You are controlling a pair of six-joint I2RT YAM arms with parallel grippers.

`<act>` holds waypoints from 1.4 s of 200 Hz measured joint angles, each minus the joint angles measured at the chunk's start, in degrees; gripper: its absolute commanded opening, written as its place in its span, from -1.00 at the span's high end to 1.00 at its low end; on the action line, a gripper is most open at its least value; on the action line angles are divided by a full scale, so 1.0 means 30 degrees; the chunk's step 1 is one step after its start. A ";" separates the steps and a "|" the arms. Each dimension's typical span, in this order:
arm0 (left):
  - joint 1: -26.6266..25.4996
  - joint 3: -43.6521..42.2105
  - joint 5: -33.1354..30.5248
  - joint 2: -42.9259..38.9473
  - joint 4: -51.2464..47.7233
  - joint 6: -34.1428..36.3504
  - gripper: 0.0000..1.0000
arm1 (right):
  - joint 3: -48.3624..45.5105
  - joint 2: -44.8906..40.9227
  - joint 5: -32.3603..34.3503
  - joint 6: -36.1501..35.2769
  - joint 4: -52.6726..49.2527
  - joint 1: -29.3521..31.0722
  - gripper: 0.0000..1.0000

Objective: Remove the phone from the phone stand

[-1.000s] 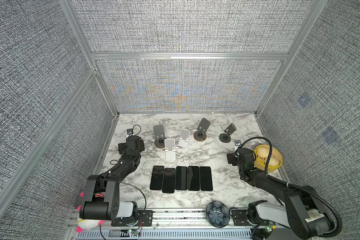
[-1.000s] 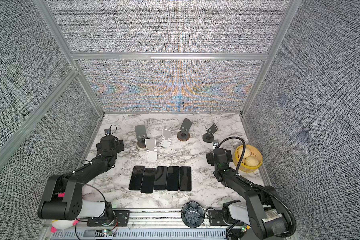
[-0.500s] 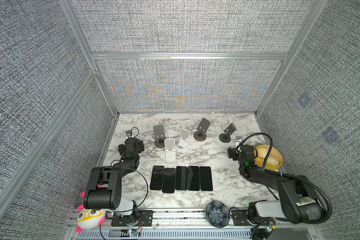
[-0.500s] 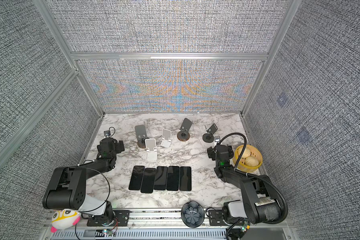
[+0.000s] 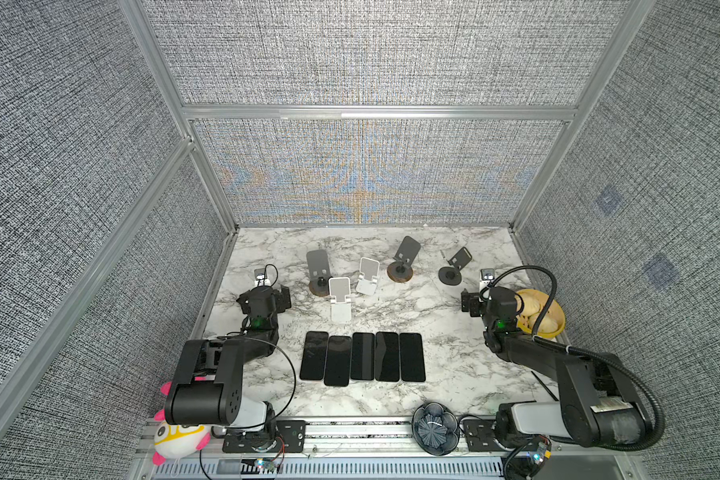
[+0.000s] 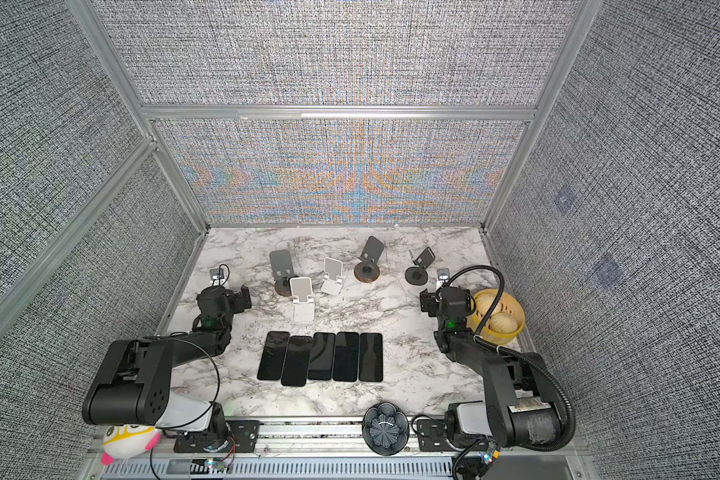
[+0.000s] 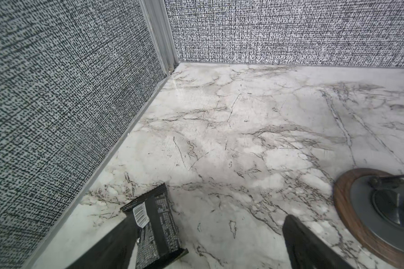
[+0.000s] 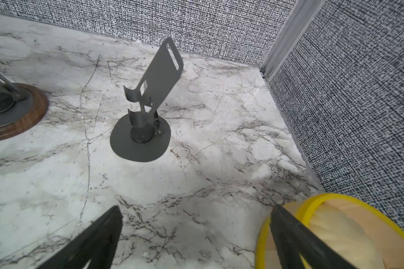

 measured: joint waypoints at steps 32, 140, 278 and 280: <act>0.0175 -0.0925 0.0168 0.0903 0.2040 -0.0015 -0.97 | -0.0699 -0.0532 -0.0605 -0.0007 0.0153 -0.0146 -0.98; 0.0168 -0.0984 0.0233 0.0954 0.3534 -0.0044 -0.97 | -0.1727 0.3300 -0.3337 0.0911 0.4284 0.0022 -0.98; 0.0168 -0.0991 0.0240 0.0954 0.3672 -0.0036 -0.97 | -0.0459 0.3512 -0.2718 0.1851 0.4503 -0.0262 -0.98; 0.0168 -0.0991 0.0240 0.0954 0.3672 -0.0036 -0.97 | -0.0459 0.3512 -0.2718 0.1851 0.4503 -0.0262 -0.98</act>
